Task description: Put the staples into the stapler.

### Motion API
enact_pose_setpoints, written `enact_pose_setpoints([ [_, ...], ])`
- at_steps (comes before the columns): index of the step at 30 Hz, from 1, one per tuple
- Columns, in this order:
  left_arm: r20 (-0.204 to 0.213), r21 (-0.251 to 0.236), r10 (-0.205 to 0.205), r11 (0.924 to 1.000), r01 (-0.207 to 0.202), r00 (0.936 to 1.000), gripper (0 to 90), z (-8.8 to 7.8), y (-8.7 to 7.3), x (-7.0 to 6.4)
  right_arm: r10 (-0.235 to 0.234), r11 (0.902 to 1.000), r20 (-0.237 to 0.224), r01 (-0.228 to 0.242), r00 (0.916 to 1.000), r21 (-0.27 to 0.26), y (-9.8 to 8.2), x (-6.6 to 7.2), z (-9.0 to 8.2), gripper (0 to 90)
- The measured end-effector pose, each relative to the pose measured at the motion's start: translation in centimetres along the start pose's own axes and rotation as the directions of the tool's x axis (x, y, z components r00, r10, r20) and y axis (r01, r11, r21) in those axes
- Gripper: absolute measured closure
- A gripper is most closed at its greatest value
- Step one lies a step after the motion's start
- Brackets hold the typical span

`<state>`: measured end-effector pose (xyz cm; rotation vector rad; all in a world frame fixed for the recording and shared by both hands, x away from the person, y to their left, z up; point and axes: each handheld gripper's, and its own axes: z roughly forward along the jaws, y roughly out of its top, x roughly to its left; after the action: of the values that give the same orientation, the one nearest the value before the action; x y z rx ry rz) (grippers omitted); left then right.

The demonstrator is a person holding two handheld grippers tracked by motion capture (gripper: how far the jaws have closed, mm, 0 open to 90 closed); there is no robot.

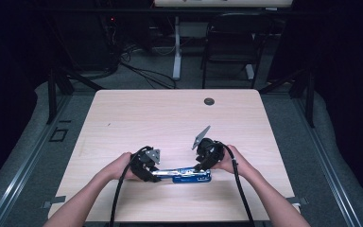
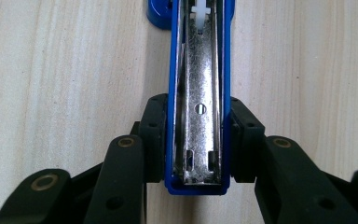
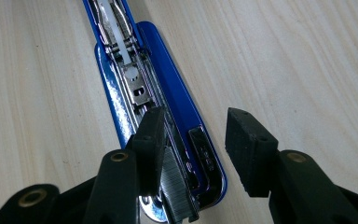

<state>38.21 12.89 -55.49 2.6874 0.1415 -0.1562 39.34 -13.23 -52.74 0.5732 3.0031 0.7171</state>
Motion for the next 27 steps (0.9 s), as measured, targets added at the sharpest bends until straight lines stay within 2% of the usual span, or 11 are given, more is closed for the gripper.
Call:
enact_pose_setpoints([
  [8,-0.003,-0.001,0.002,1.0,-0.002,1.0,64.7,0.0,0.0,-0.1,0.003,1.0,0.002,-0.003,1.0,0.005,-0.1,0.3,0.0,56.9],
  [11,-0.009,0.0,0.003,1.0,-0.003,1.0,64.7,0.0,0.0,-0.1,0.015,0.9999,0.022,-0.015,0.9996,0.006,-0.2,0.4,0.0,46.4],
  [15,0.001,0.001,0.008,1.0,-0.008,1.0,64.7,0.0,0.0,-0.1,0.047,0.9985,0.028,-0.046,0.9985,-0.031,-0.6,0.1,-0.4,39.8],
  [16,-0.01,-0.004,0.008,1.0,-0.008,0.9999,64.7,0.0,-0.1,-0.1,0.055,0.9976,0.026,-0.054,0.9981,-0.044,-0.7,0.1,-0.6,38.5],
  [21,-0.003,-0.008,0.006,1.0,-0.006,1.0,64.7,0.0,-0.1,0.0,0.104,0.9923,0.043,-0.1,0.9937,-0.073,-0.9,-0.1,-1.2,36.1],
  [23,0.008,-0.006,0.007,1.0,-0.007,0.9999,64.7,-0.1,-0.1,0.0,0.112,0.9907,0.046,-0.108,0.9926,-0.082,-1.0,-0.1,-1.3,35.3],
  [27,0.002,-0.01,0.009,0.9999,-0.009,1.0,64.7,-0.1,-0.1,0.0,0.114,0.9894,0.061,-0.107,0.9917,-0.098,-0.9,0.0,-1.6,34.9],
])
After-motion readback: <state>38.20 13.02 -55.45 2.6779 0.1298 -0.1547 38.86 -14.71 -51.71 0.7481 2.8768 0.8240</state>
